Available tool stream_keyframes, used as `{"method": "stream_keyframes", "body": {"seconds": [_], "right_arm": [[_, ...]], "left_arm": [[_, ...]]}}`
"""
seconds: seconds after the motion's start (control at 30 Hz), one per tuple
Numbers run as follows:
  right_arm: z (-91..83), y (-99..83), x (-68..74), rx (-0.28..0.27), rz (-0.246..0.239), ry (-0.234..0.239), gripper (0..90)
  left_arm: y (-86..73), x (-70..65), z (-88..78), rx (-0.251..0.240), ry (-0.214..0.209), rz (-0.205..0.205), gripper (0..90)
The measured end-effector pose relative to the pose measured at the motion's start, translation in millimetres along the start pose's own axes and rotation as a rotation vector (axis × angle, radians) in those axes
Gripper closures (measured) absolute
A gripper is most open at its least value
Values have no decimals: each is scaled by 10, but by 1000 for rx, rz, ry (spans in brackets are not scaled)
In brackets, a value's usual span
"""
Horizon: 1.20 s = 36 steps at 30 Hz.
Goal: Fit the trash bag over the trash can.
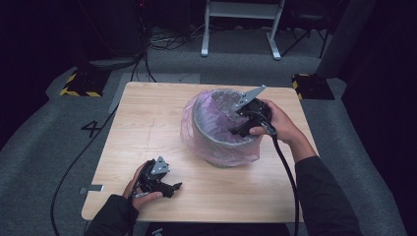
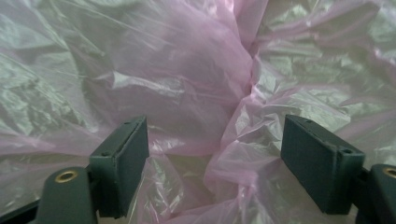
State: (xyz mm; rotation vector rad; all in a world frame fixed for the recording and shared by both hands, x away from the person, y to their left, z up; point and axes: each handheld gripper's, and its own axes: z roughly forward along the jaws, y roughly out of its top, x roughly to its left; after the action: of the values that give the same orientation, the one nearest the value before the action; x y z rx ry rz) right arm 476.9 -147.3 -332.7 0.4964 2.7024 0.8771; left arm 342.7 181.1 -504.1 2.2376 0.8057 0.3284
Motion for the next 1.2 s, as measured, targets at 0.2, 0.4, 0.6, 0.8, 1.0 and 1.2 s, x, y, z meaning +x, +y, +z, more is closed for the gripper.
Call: {"method": "stream_keyframes", "body": {"seconds": [0.2, 0.4, 0.6, 0.8, 1.0, 1.2], "right_arm": [[39, 3, -10, 37, 18, 0, 222], [-12, -17, 1, -22, 33, -33, 181], [-133, -69, 10, -146, 74, -77, 169], [-285, -124, 94, -277, 69, -114, 166], [-465, -238, 220, -345, 46, -148, 166], [-628, -383, 337, -350, 25, -182, 163]], "left_arm": [[0, 0, 0, 0, 0, 0, 122], [0, 0, 0, 0, 0, 0, 122], [0, 0, 0, 0, 0, 0, 122], [0, 0, 0, 0, 0, 0, 122], [0, 0, 0, 0, 0, 0, 122], [0, 0, 0, 0, 0, 0, 122]]}}
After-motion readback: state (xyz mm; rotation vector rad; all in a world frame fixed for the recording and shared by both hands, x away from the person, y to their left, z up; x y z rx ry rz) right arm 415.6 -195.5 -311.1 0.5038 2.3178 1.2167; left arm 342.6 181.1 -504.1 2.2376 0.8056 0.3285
